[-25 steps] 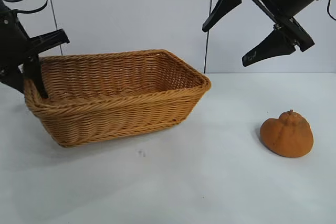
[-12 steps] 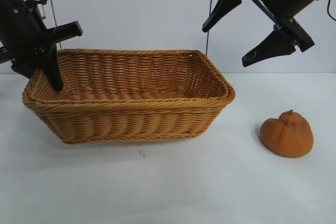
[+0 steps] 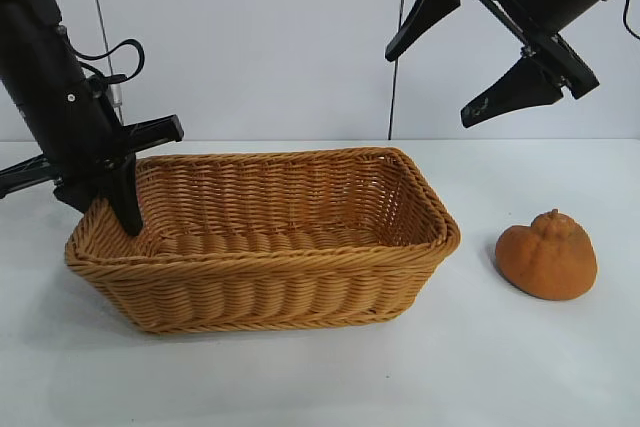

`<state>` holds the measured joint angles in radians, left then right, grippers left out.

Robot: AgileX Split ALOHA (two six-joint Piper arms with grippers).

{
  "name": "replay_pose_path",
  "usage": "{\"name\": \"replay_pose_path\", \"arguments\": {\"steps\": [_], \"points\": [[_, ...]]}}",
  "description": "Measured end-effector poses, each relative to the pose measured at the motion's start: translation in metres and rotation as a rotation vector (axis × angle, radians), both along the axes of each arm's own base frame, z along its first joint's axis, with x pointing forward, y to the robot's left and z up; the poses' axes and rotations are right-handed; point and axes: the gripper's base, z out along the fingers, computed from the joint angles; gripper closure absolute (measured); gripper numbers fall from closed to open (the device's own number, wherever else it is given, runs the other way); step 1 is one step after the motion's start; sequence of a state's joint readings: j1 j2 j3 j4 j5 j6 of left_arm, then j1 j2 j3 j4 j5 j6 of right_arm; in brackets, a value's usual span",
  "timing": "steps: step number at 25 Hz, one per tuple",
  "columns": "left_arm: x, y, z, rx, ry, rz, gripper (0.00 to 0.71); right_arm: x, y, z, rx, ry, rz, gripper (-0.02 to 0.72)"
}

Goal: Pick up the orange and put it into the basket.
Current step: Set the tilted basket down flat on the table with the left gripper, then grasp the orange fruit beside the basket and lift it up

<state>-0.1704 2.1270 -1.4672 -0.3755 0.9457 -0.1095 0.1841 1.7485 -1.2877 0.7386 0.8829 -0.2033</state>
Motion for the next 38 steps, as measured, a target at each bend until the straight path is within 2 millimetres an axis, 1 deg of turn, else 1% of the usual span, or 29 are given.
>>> {"name": "replay_pose_path", "arguments": {"steps": [1, 2, 5, 6, 8, 9, 11, 15, 17, 20, 23, 26, 28, 32, 34, 36, 38], "points": [[0.0, 0.0, 0.0, -0.002, 0.0, 0.002, 0.556, 0.0, 0.0, 0.0, 0.0, 0.0, 0.0, 0.108], [0.0, 0.0, 0.0, -0.005, 0.001, 0.003, 0.485, 0.0, 0.0, 0.0, 0.0, 0.0, 0.0, 0.108], [-0.001, -0.001, 0.001, -0.01, 0.01, 0.002, 0.233, 0.0, 0.0, 0.0, 0.0, 0.0, 0.0, 0.108], [-0.001, -0.001, 0.002, -0.011, 0.015, -0.001, 0.173, 0.0, 0.0, 0.0, 0.0, 0.0, 0.0, 0.108], [-0.001, -0.001, 0.004, -0.013, 0.026, -0.011, 0.116, 0.0, 0.0, 0.0, 0.0, 0.0, 0.0, 0.108], [-0.002, -0.001, 0.008, -0.015, 0.024, -0.017, 0.101, 0.0, 0.0, 0.0, 0.0, 0.0, 0.0, 0.108], [-0.003, -0.001, 0.02, -0.019, 0.0, -0.024, 0.087, 0.0, 0.0, 0.0, 0.0, 0.0, 0.0, 0.108], [-0.007, 0.002, 0.062, -0.005, -0.11, -0.048, 0.077, 0.0, 0.0, 0.0, 0.0, 0.0, 0.0, 0.108], [-0.009, 0.009, 0.083, 0.023, -0.152, -0.065, 0.077, 0.0, 0.0, 0.0, 0.0, 0.0, 0.0, 0.108], [-0.009, 0.03, 0.113, 0.085, -0.211, -0.062, 0.077, 0.0, 0.0, 0.0, 0.0, 0.0, 0.0, 0.108], [-0.009, 0.062, 0.135, 0.169, -0.238, -0.033, 0.076, 0.0, 0.0, 0.0, 0.0, 0.0, 0.0, 0.108], [-0.014, 0.092, 0.146, 0.245, -0.228, 0.002, 0.076, 0.0, 0.0, 0.0, 0.0, 0.0, 0.0, 0.108], [-0.019, 0.101, 0.151, 0.274, -0.219, 0.006, 0.076, 0.0, 0.0, 0.0, 0.0, 0.0, 0.0, 0.108], [-0.025, 0.102, 0.162, 0.287, -0.243, -0.022, 0.076, 0.0, 0.0, 0.0, 0.0, 0.0, 0.0, 0.108], [-0.031, 0.102, 0.169, 0.283, -0.261, -0.024, 0.076, 0.0, 0.0, 0.0, 0.0, 0.0, 0.0, 0.108], [-0.043, 0.101, 0.177, 0.282, -0.275, -0.024, 0.076, 0.0, 0.0, 0.0, 0.0, 0.0, 0.0, 0.108], [-0.061, 0.1, 0.185, 0.274, -0.284, -0.022, 0.076, 0.0, 0.0, 0.0, 0.0, 0.0, 0.0, 0.108]]}}
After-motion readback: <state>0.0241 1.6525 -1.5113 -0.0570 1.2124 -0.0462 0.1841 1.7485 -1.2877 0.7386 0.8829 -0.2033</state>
